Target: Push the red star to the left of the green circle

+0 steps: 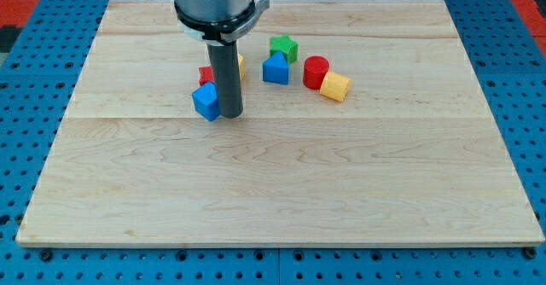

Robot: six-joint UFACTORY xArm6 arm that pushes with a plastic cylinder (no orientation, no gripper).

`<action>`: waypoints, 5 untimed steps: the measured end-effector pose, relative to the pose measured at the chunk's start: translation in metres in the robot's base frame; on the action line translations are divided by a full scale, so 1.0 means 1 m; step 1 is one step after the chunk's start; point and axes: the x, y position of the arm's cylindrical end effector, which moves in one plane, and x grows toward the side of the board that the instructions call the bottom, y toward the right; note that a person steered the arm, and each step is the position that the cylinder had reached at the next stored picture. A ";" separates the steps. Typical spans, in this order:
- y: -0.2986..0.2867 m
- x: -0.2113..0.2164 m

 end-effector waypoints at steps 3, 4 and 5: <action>-0.001 -0.065; -0.008 -0.054; -0.029 -0.040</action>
